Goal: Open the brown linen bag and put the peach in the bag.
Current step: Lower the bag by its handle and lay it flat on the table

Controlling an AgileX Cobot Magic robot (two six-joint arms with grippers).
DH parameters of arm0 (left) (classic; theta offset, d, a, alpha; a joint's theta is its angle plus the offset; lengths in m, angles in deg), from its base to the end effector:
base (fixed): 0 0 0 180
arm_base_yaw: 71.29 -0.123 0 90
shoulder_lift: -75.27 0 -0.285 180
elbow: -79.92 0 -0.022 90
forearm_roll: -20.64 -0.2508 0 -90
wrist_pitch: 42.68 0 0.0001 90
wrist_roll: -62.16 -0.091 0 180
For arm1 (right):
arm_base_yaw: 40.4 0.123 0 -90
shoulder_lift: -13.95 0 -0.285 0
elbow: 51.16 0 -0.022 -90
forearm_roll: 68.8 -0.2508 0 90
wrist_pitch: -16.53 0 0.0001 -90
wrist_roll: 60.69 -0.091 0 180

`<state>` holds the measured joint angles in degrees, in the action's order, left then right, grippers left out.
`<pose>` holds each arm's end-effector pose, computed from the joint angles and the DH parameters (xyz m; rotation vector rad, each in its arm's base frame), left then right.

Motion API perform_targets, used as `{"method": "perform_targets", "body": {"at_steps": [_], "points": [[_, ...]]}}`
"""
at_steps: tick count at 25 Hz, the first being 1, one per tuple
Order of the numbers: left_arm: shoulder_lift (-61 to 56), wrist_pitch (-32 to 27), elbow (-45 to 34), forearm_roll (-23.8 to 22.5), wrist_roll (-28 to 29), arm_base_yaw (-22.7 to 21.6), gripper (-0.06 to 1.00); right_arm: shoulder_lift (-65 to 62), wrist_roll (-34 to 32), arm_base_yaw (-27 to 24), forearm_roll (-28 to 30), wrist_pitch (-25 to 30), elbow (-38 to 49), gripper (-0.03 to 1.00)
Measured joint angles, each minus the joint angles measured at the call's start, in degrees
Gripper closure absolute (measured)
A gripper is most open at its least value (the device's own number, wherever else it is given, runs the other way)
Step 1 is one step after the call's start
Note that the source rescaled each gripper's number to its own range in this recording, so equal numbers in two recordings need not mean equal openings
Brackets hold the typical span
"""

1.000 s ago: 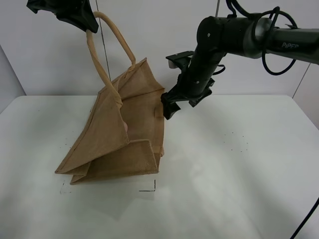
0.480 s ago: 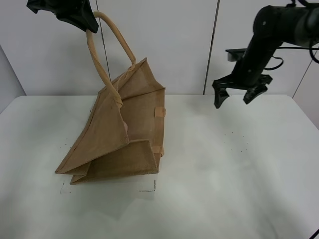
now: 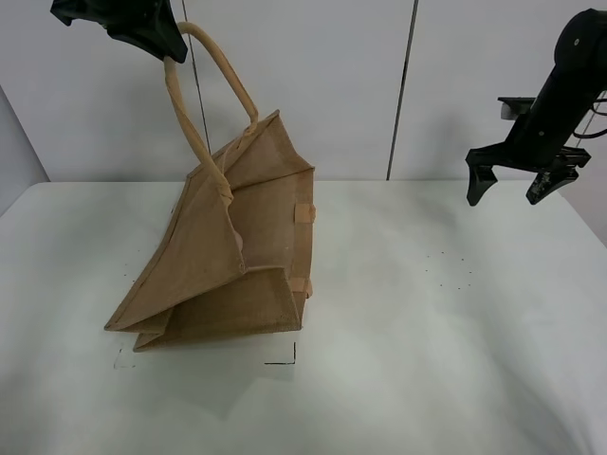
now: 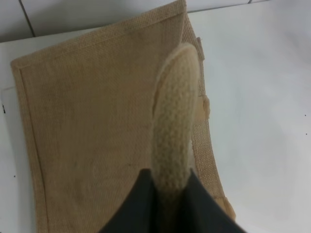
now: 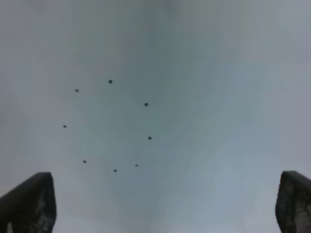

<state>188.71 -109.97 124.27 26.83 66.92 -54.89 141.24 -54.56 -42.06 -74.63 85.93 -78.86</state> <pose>0.3834 -0.1223 0.4291 0.2408 2.3837 -0.3132 0.4410 -0.0041 0.2407 -0.0755 2.9398 0.1256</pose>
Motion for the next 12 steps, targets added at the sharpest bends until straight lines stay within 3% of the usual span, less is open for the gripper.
{"method": "perform_targets", "body": {"at_steps": [7,12], "points": [[0.0,0.0,0.0,0.0,0.0,0.0,0.94,-0.79,0.42,2.16,-0.35,-0.01,0.44,-0.03],[0.0,0.0,0.0,0.0,0.0,0.0,0.94,-7.04,0.42,2.43,-0.17,-0.01,7.37,-0.03]]}}
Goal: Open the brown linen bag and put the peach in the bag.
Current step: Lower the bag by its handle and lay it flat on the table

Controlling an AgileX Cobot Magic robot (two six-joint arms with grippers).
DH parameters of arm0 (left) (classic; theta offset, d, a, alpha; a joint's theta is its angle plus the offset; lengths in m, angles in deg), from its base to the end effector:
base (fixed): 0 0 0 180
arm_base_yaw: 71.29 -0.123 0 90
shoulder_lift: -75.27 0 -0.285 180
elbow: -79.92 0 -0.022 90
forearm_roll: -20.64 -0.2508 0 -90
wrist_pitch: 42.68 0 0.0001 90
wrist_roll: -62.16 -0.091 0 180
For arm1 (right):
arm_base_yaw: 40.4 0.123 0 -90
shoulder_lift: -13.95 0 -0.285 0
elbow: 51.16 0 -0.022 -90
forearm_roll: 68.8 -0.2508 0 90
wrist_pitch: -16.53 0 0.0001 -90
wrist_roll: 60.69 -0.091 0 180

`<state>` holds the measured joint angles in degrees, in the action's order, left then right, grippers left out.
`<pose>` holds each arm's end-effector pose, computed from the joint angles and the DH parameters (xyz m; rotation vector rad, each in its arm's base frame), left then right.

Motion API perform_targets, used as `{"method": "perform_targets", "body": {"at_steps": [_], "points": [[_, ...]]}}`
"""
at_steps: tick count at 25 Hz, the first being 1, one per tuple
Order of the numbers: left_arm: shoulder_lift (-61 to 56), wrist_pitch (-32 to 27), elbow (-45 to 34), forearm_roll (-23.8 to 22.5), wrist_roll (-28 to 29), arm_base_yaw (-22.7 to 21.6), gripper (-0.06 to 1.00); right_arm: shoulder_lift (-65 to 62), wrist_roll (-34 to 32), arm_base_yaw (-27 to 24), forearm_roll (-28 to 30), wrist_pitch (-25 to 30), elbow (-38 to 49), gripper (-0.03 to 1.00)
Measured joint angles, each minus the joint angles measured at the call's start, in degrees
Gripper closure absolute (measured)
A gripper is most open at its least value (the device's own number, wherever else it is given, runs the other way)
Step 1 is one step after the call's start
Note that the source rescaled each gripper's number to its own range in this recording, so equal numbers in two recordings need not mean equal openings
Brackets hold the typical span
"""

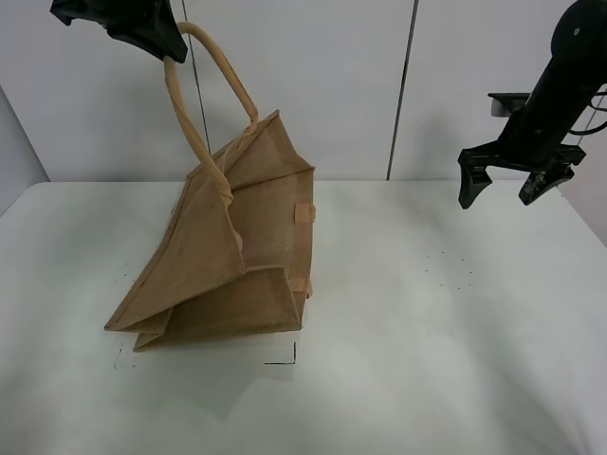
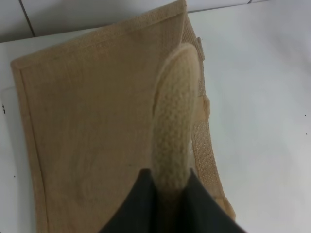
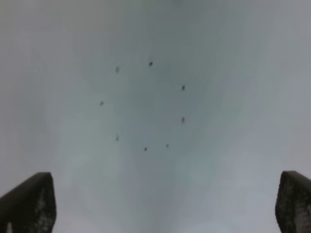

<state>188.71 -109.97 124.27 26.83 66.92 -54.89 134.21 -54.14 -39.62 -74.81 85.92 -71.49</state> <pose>0.3834 -0.1223 0.4291 0.2408 2.3837 -0.3132 0.4111 0.0145 0.2586 -0.1476 2.9437 0.1358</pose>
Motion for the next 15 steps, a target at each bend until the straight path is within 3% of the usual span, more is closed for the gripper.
{"method": "perform_targets", "body": {"at_steps": [6,15], "points": [[0.0,0.0,0.0,0.0,0.0,0.0,0.94,-17.88,0.0,0.0,1.75,-0.04,19.78,-0.03],[0.0,0.0,0.0,0.0,0.0,0.0,0.94,-54.91,0.0,0.0,1.92,-0.17,49.18,-0.03]]}}
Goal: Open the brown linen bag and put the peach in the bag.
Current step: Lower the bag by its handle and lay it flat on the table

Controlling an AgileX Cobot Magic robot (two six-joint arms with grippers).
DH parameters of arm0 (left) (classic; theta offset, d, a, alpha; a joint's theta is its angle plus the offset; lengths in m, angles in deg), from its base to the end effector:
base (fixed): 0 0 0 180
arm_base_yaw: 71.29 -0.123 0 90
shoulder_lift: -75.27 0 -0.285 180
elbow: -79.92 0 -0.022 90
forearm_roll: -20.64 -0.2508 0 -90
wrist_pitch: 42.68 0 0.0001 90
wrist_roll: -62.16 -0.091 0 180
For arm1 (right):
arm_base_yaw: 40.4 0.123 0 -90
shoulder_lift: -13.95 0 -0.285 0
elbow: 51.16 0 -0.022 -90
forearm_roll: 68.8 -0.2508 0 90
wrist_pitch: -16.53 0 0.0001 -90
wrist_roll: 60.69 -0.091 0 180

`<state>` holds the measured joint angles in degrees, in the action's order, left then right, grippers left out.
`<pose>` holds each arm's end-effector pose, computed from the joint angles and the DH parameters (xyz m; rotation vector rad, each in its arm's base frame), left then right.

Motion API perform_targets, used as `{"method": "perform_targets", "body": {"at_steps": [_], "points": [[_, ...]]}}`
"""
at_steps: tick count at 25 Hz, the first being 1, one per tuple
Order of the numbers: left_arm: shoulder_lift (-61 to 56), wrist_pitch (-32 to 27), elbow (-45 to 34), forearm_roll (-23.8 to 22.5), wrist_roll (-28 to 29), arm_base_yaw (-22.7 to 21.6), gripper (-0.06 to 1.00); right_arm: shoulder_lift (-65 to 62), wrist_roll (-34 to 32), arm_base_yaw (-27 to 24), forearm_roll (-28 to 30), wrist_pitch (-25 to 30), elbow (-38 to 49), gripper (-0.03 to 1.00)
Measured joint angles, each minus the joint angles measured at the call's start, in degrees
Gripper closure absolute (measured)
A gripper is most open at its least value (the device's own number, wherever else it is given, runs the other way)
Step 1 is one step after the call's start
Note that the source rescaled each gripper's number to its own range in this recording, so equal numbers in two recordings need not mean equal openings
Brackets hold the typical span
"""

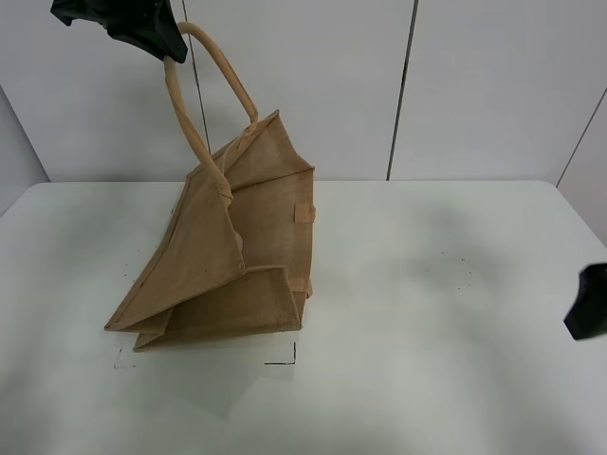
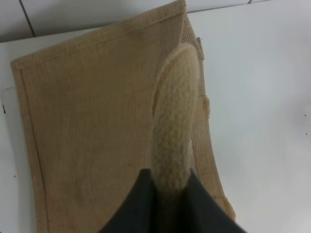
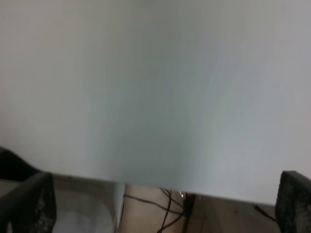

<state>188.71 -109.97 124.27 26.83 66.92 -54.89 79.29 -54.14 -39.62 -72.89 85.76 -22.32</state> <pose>0.3834 -0.1223 0.4291 0.2408 2.3837 -0.3132 0.1586 0.0082 0.2986 -0.1599 2.8435 0.0793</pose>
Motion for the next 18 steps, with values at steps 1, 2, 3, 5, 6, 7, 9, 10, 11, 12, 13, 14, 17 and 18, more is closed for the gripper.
{"method": "perform_targets", "body": {"at_steps": [1,2,3,5,6,7,9,10,11,12,13,14,17,18], "points": [[0.0,0.0,0.0,0.0,0.0,0.0,0.94,-4.54,0.0,0.0,0.0,-0.79,3.24,-0.03],[0.0,0.0,0.0,0.0,0.0,0.0,0.94,-8.29,0.0,0.0,0.0,-2.16,5.39,-0.03],[0.0,0.0,0.0,0.0,0.0,0.0,0.94,-12.01,0.0,0.0,0.0,-3.48,7.45,-0.03],[0.0,0.0,0.0,0.0,-0.02,0.0,0.94,-21.62,0.0,0.0,0.0,-6.26,12.23,-0.03],[0.0,0.0,0.0,0.0,-0.02,0.0,0.94,-25.13,0.0,0.0,0.0,-7.15,13.85,-0.03],[0.0,0.0,0.0,0.0,-0.02,0.0,0.94,-29.15,0.0,0.0,0.0,-7.89,15.65,-0.03],[0.0,0.0,0.0,0.0,-0.02,0.0,0.94,-35.72,0.0,0.0,0.0,-8.78,18.51,-0.03],[0.0,0.0,0.0,0.0,-0.02,0.0,0.94,-38.75,-0.06,0.0,0.07,-9.01,19.27,-0.03],[0.0,0.0,-0.07,0.0,-0.02,0.0,0.94,-41.38,-0.35,0.0,0.37,-9.47,19.52,-0.03],[0.0,0.0,-0.4,0.0,-0.02,0.0,0.94,-43.27,-0.66,0.0,0.7,-9.88,19.6,-0.03],[0.0,0.0,-0.93,0.0,-0.02,0.0,0.94,-45.22,-1.4,0.0,1.31,-10.07,19.65,-0.03],[0.0,0.0,-1.44,0.0,-0.02,0.0,0.94,-46.64,-1.82,0.0,1.69,-10.07,19.67,-0.03],[0.0,0.05,-3.96,0.0,-0.02,0.0,0.94,-49.59,-2.38,0.0,2.32,-10.09,19.67,-0.03],[0.0,0.05,-4.76,0.0,-0.02,0.0,0.94,-52.21,-2.71,0.0,2.49,-10.09,19.67,-0.03]]}}
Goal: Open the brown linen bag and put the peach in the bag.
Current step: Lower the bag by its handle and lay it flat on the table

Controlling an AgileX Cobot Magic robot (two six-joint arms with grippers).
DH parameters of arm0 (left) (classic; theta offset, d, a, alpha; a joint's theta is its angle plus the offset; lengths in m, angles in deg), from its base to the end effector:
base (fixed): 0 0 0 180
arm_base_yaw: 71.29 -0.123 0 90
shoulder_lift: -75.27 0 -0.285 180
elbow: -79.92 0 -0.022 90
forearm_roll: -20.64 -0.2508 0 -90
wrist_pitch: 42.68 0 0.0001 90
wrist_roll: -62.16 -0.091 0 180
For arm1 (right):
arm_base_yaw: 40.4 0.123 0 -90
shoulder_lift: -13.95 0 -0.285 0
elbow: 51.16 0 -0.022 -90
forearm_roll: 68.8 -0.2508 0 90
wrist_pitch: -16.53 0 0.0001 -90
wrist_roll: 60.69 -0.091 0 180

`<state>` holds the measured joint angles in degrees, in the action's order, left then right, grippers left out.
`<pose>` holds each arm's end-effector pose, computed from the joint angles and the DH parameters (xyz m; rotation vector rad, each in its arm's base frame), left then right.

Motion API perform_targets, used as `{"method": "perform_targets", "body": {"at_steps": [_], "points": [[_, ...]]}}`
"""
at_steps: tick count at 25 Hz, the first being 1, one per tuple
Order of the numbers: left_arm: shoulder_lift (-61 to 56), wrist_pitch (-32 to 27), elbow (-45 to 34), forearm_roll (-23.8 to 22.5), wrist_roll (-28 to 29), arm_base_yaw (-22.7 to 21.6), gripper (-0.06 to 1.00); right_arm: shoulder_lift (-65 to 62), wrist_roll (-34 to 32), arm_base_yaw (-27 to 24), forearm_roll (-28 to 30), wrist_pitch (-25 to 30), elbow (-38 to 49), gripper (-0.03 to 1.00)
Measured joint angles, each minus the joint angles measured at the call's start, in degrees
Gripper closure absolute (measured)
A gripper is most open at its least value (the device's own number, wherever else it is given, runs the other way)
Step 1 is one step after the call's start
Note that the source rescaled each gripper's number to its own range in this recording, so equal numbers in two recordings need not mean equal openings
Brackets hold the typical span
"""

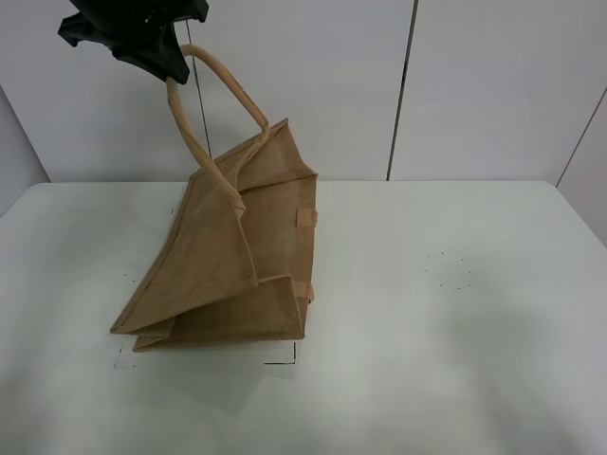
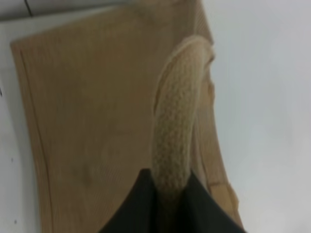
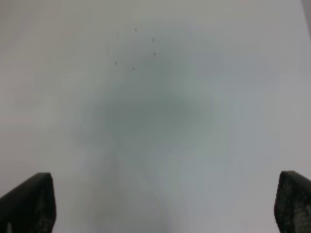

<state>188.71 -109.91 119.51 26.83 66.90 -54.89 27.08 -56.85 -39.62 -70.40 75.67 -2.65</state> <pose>0.3861 -0.1231 0.4050 0.2436 2.4661 -0.3001 0.0108 0.0023 0.2796 -0.0842 2.1060 0.0018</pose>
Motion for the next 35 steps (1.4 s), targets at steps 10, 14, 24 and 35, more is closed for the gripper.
{"method": "perform_targets", "body": {"at_steps": [10,14,24,35], "points": [[2.45,3.88,-12.04,1.06,0.0,0.0,0.94,-5.53,-0.36,0.0,0.8,0.0,0.0,-0.03],[9.12,7.44,-13.54,3.88,-0.05,0.0,0.94,-5.53,-0.36,0.0,0.8,0.0,0.0,-0.03],[21.15,11.26,-13.87,5.84,-3.86,0.0,0.53,-5.53,-0.46,0.0,0.8,0.0,0.0,-0.03],[17.74,4.81,-7.01,-1.92,-3.36,0.0,0.05,-5.53,-0.48,0.0,0.8,0.0,0.0,-0.03]]}}
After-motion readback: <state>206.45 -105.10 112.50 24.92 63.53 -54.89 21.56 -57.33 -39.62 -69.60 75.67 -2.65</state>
